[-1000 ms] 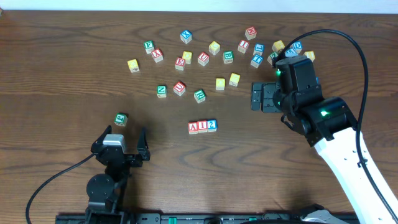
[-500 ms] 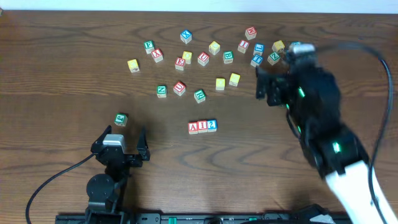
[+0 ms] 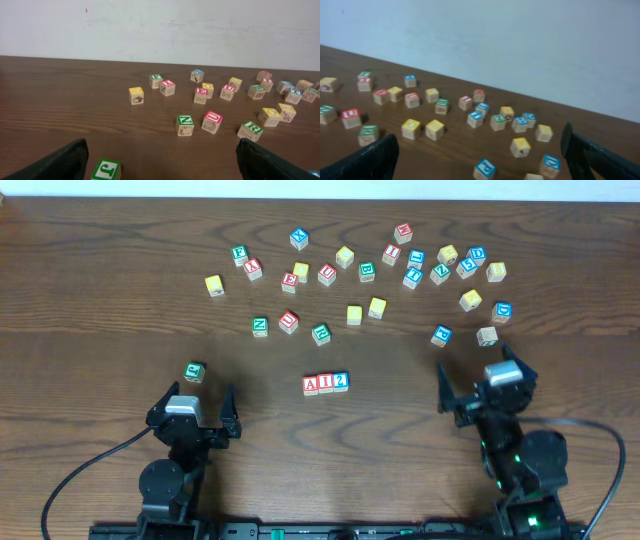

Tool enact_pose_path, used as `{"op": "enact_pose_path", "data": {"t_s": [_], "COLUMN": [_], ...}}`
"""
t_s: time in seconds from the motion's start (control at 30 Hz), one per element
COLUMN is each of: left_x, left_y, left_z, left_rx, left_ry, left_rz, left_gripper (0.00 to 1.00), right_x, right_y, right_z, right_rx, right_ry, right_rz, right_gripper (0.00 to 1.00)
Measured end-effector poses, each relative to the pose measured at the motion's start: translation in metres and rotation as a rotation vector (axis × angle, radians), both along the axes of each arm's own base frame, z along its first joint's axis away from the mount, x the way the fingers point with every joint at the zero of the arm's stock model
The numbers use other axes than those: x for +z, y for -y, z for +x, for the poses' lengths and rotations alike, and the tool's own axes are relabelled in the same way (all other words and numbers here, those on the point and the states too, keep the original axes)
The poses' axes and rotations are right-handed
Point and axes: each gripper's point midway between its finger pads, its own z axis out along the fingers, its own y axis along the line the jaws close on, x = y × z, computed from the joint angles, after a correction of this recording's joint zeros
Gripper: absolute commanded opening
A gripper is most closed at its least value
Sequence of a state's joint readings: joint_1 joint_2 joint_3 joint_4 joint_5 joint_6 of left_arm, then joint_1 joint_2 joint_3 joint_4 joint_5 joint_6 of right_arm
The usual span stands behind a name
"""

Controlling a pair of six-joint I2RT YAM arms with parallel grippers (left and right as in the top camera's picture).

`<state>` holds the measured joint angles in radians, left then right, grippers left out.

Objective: Spell out AI2

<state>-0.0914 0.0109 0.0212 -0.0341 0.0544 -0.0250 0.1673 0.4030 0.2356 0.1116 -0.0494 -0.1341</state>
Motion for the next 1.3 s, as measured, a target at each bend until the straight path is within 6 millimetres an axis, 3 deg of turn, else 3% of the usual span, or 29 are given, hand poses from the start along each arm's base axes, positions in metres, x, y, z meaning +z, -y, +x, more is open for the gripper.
{"op": "enact_pose_path", "data": {"t_s": [0.23,0.53,1.3], "left_x": [0.0,0.0,0.0], "left_y": [0.0,0.0,0.0], "left_z": [0.0,0.0,0.0], "left_rx": [0.0,0.0,0.0], "left_ry": [0.001,0.0,0.0], "left_rz": [0.0,0.0,0.0], "left_gripper": [0.93,0.93,0.93], "right_x": [-0.01,-0.063,-0.063], "right_y": [0.017,0.018,0.023], "right_z": [-0.019,-0.025,-0.024], "right_rx": [-0.032,-0.026,-0.062], "right_ry": [0.115,-0.004,-0.027], "right_rz": [-0.023,-0.046,0.066], "right_gripper": [0.99,0.99,0.99]}}
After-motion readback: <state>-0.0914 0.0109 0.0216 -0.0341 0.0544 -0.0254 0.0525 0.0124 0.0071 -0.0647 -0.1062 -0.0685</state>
